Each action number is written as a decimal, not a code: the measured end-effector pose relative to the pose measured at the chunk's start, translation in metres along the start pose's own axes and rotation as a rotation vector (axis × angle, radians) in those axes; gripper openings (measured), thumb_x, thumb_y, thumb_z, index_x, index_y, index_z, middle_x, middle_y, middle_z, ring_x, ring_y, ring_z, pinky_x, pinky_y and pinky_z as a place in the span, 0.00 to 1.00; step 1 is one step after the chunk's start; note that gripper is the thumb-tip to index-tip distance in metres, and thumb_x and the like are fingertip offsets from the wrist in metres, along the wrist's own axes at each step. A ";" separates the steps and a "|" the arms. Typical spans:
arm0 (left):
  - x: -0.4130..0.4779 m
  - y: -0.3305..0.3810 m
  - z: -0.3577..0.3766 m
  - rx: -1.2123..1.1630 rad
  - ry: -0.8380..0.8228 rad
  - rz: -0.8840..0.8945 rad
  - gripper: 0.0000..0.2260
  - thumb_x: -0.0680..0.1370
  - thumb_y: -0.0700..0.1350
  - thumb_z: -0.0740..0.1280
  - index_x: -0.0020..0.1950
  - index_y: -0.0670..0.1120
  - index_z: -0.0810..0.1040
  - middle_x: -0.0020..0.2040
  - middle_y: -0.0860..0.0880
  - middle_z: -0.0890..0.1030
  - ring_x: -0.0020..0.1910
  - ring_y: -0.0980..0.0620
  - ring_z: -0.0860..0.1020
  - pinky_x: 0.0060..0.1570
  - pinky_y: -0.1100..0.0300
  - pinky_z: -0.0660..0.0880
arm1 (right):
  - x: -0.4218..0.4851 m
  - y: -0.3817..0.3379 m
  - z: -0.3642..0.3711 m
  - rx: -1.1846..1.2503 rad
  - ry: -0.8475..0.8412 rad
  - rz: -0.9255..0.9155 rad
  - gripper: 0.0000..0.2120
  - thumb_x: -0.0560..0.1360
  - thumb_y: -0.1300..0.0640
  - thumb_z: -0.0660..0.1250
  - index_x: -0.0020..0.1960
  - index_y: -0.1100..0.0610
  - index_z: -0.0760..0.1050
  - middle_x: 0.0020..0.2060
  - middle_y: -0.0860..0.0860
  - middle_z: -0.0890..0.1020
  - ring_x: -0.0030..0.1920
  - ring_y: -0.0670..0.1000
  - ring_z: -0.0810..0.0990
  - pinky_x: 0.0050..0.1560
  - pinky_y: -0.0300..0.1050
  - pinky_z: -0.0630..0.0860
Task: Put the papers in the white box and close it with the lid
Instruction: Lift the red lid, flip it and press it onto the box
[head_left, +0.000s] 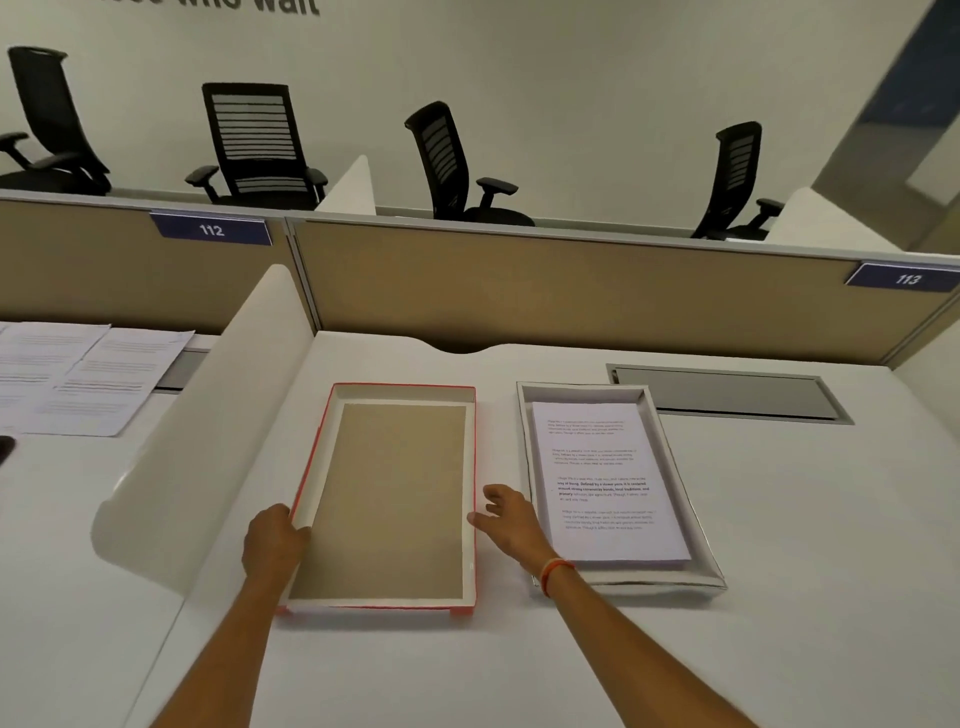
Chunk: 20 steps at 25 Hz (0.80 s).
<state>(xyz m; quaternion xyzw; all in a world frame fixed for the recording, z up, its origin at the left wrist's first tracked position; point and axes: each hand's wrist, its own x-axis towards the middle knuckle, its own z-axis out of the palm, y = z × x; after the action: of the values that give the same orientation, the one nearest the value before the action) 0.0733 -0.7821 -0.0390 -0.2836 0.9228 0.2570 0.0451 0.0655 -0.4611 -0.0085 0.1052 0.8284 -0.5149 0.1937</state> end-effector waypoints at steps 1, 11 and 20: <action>0.002 -0.003 0.002 0.000 -0.001 0.017 0.06 0.74 0.40 0.70 0.46 0.38 0.77 0.45 0.40 0.81 0.40 0.42 0.79 0.43 0.53 0.77 | -0.002 0.003 0.004 0.003 0.001 0.011 0.31 0.74 0.56 0.72 0.74 0.58 0.65 0.72 0.55 0.71 0.70 0.55 0.73 0.67 0.48 0.73; 0.007 0.005 -0.008 -0.252 -0.044 -0.003 0.09 0.79 0.43 0.62 0.55 0.39 0.73 0.49 0.42 0.78 0.43 0.44 0.75 0.44 0.52 0.71 | -0.018 0.022 0.020 -0.024 -0.053 -0.054 0.28 0.71 0.70 0.71 0.68 0.56 0.71 0.63 0.52 0.80 0.58 0.50 0.81 0.43 0.24 0.76; -0.023 0.060 -0.065 -0.775 -0.459 0.009 0.13 0.72 0.47 0.69 0.55 0.50 0.77 0.54 0.43 0.82 0.50 0.40 0.81 0.41 0.50 0.81 | -0.018 0.022 0.012 -0.084 0.012 -0.058 0.25 0.72 0.70 0.70 0.68 0.59 0.71 0.63 0.55 0.80 0.64 0.56 0.79 0.65 0.48 0.76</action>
<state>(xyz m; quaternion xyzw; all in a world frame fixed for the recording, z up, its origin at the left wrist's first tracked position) 0.0637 -0.7612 0.0490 -0.2110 0.7258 0.6400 0.1379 0.0921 -0.4613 -0.0237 0.0762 0.8531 -0.4846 0.1777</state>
